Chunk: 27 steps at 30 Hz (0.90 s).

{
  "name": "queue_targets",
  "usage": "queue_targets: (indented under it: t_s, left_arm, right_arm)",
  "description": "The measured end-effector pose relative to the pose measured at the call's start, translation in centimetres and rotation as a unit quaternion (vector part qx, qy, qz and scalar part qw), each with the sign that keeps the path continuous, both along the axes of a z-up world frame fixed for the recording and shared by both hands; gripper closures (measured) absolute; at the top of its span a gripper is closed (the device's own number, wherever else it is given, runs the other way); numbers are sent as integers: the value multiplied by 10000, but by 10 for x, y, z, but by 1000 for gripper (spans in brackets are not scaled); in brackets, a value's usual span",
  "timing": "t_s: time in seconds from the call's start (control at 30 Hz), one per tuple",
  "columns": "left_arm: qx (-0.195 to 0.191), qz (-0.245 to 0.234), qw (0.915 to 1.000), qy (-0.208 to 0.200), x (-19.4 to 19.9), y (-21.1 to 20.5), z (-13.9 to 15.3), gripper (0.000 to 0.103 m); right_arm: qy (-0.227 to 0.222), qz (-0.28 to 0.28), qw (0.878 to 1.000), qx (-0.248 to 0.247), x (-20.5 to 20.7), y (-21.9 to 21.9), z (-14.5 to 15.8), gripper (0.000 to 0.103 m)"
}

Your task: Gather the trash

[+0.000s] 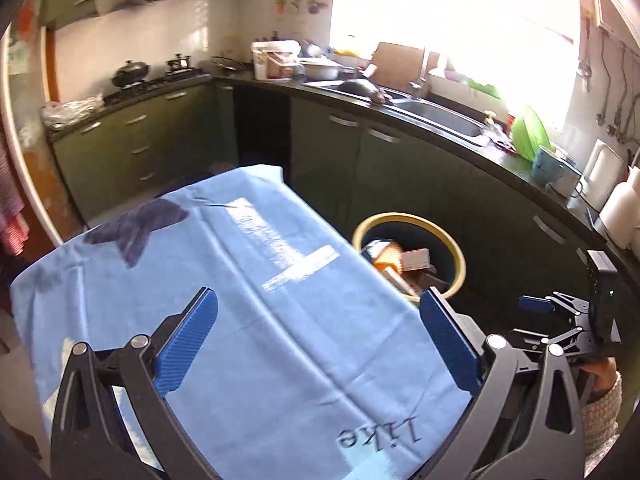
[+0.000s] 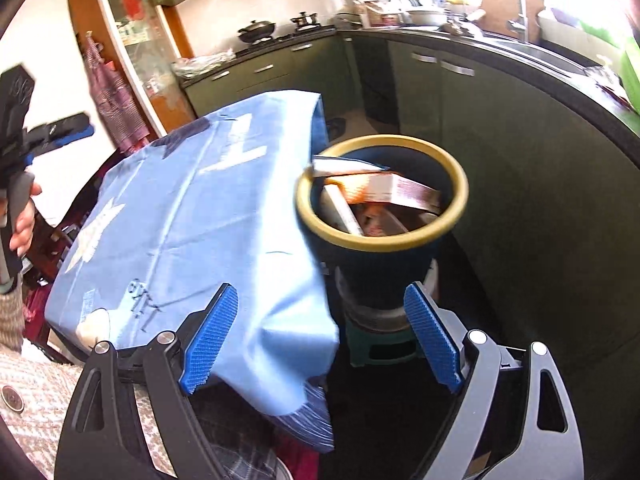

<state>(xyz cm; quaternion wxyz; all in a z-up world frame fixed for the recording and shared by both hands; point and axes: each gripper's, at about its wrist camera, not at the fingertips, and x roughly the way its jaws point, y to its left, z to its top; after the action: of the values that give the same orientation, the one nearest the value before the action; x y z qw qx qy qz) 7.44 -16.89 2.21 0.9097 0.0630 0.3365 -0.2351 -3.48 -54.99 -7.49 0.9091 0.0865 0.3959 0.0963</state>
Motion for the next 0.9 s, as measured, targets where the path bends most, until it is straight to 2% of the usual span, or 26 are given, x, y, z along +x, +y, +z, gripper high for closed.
queue_targets:
  t_s: [0.17,0.33,0.43,0.6,0.77,0.9]
  left_arm:
    - [-124,1073,9935,-363,-45,91,-3,7]
    - [-330,1831,9817,-406,-80,146,-13,7]
    - [-197,2011,9783,-449,-100,157,-18,7]
    - [88,2065,9744,-885,-126,154,-10,7]
    - [-131,2050,9727,-1081,-140,155,5,7]
    - [2,2145,9696,-1178,-149,152,7,7]
  right_arm:
    - [-292,-64,9994,-200,3,38,19,16]
    - [-676,-182,9966,-442,0,70,46,12]
    - [-983,-249,9930,-602,-11,88,65,7]
    - [-1337,-418,9861,-891,-38,106,93,5]
    - [-1447,-536,9832,-977,-63,114,104,5]
    - [-1561,-572,9801,-1082,-72,114,108,5]
